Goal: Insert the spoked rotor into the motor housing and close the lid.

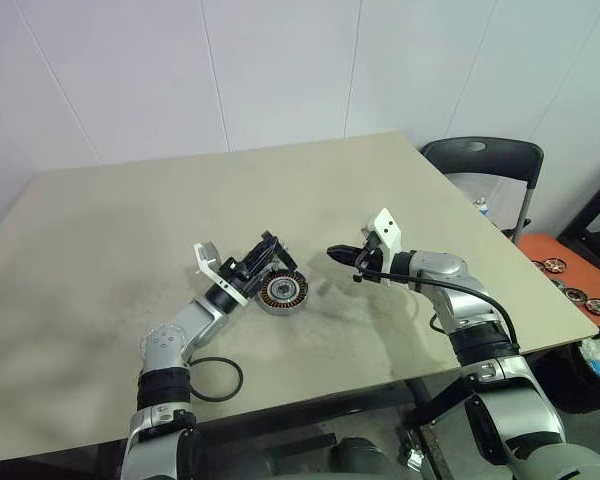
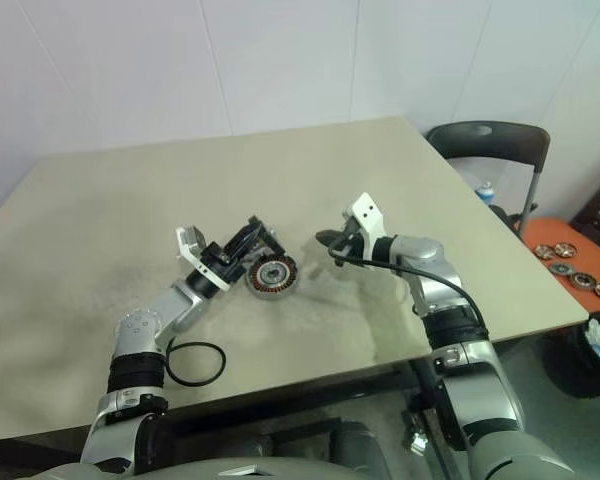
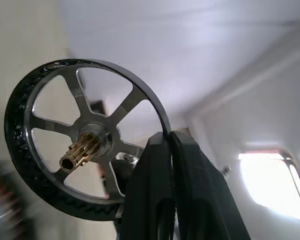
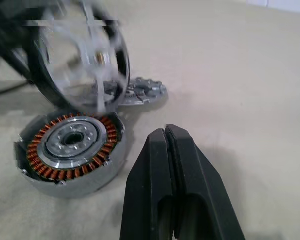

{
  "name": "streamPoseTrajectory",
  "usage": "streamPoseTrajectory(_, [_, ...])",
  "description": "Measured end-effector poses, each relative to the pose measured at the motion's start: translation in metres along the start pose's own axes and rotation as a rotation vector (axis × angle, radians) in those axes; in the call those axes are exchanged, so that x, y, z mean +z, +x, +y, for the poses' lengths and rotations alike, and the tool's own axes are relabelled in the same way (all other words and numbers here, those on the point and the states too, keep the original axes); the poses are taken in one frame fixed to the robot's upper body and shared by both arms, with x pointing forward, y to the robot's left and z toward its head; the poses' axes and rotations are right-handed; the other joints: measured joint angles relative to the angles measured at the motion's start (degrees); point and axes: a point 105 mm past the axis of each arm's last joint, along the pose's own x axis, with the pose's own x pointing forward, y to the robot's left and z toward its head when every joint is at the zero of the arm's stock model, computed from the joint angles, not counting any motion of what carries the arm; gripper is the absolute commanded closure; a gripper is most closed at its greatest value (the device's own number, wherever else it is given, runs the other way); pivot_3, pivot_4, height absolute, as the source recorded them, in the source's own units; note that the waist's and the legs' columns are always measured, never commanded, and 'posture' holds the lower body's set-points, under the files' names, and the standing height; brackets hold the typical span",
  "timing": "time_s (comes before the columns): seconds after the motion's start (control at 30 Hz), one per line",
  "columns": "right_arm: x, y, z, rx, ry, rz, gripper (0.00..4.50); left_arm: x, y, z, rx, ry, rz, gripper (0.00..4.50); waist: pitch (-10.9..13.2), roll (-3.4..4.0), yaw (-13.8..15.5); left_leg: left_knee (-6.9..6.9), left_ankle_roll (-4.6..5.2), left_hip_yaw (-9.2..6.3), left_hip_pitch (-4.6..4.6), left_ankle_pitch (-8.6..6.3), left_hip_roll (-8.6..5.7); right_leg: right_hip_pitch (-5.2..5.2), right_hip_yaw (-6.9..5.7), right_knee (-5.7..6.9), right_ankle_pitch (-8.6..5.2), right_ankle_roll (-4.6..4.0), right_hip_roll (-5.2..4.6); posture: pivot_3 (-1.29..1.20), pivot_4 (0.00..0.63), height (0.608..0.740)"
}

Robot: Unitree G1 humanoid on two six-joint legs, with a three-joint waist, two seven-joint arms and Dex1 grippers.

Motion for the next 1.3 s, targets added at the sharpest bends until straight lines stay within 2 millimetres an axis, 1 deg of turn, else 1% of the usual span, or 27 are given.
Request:
streamPoseTrajectory(0.3, [-0.002, 0.002, 0.002, -0.001, 0.009, 0.000, 4.50, -0.019, 0.004, 0.003, 0.005, -0.112, 0.090, 4.47, -0.02, -0.04, 0.07, 0.02, -0.01, 0.00, 0.01, 0.00, -0.02, 0.03, 0.00, -0.04, 0.00, 0.01, -0.03, 0.00, 0.000, 0.740])
streamPoseTrajectory(0.53, [-0.004, 0.001, 0.003, -0.007, 0.018, 0.005, 4.50, -0.018, 0.004, 0.005, 0.020, -0.120, 0.084, 4.47, -0.02, -0.05, 0.09, 0.05, -0.02, 0.00, 0.05, 0.00, -0.03, 0.11, 0.00, -0.04, 0.01, 0.01, -0.04, 0.00, 0.000, 0.740])
streamPoseTrajectory(0.63, [-0.004, 0.001, 0.003, -0.010, 0.016, 0.004, 4.50, -0.018, 0.004, 0.006, 0.032, -0.111, 0.087, 3.77, -0.03, -0.05, 0.08, 0.05, -0.02, 0.00, 0.09, 0.00, -0.03, 0.14, 0.00, -0.03, 0.01, 0.02, -0.03, 0.00, 0.000, 0.740])
streamPoseTrajectory(0.8, [-0.004, 0.002, 0.002, -0.014, 0.017, 0.002, 4.50, -0.020, 0.004, 0.012, 0.097, -0.072, 0.107, 2.13, -0.03, -0.05, 0.05, 0.04, -0.02, 0.00, 0.09, 0.00, -0.03, 0.14, 0.00, -0.04, 0.01, 0.02, -0.03, 0.00, 0.000, 0.740])
streamPoseTrajectory(0.87, [-0.004, 0.002, 0.002, -0.017, 0.016, 0.001, 4.50, -0.017, 0.004, 0.008, 0.108, -0.041, 0.107, 2.13, -0.04, -0.06, -0.04, 0.04, -0.02, 0.00, 0.11, 0.00, -0.02, 0.15, 0.00, -0.03, 0.01, 0.02, -0.03, 0.00, 0.000, 0.740])
streamPoseTrajectory(0.93, [-0.004, 0.002, 0.002, -0.021, 0.017, 0.001, 4.50, -0.013, -0.002, 0.006, 0.141, 0.000, 0.116, 2.13, -0.04, -0.06, -0.09, 0.03, -0.02, 0.00, 0.14, 0.00, -0.01, 0.15, 0.00, 0.00, 0.01, 0.02, -0.02, 0.00, 0.000, 0.740])
streamPoseTrajectory(1.03, [-0.006, 0.003, 0.001, -0.024, 0.024, 0.003, 4.50, -0.011, -0.019, 0.008, 0.213, 0.047, 0.140, 2.13, -0.04, -0.05, -0.05, 0.03, -0.02, 0.00, 0.16, 0.00, -0.01, 0.17, 0.01, 0.04, 0.01, 0.02, -0.02, 0.00, 0.000, 0.740])
streamPoseTrajectory(1.13, [-0.007, 0.005, 0.002, -0.022, 0.028, 0.000, 4.50, -0.015, -0.036, 0.016, 0.294, 0.062, 0.174, 2.13, -0.03, -0.07, 0.08, 0.06, -0.02, 0.00, 0.15, 0.00, -0.02, 0.18, 0.01, 0.04, 0.02, 0.02, -0.02, 0.00, 0.000, 0.740])
streamPoseTrajectory(1.2, [-0.008, 0.006, 0.003, -0.019, 0.033, -0.001, 4.50, -0.020, -0.041, 0.012, 0.301, 0.074, 0.216, 2.13, -0.03, -0.07, 0.06, 0.06, -0.02, 0.00, 0.14, 0.00, -0.03, 0.18, 0.00, 0.02, 0.02, 0.02, -0.03, 0.00, 0.000, 0.740])
streamPoseTrajectory(1.27, [-0.007, 0.007, 0.003, -0.019, 0.030, -0.004, 4.50, -0.021, -0.046, 0.005, 0.299, 0.107, 0.254, 2.13, -0.03, -0.07, -0.01, 0.04, -0.02, 0.00, 0.15, 0.00, -0.02, 0.17, 0.00, 0.02, 0.01, 0.02, -0.02, 0.00, 0.000, 0.740])
streamPoseTrajectory(1.3, [-0.006, 0.007, 0.003, -0.018, 0.027, -0.007, 4.50, -0.021, -0.051, 0.002, 0.312, 0.138, 0.284, 2.13, -0.03, -0.07, -0.14, 0.00, -0.02, 0.00, 0.16, 0.00, -0.01, 0.15, 0.01, 0.03, 0.01, 0.02, -0.01, 0.00, 0.000, 0.740])
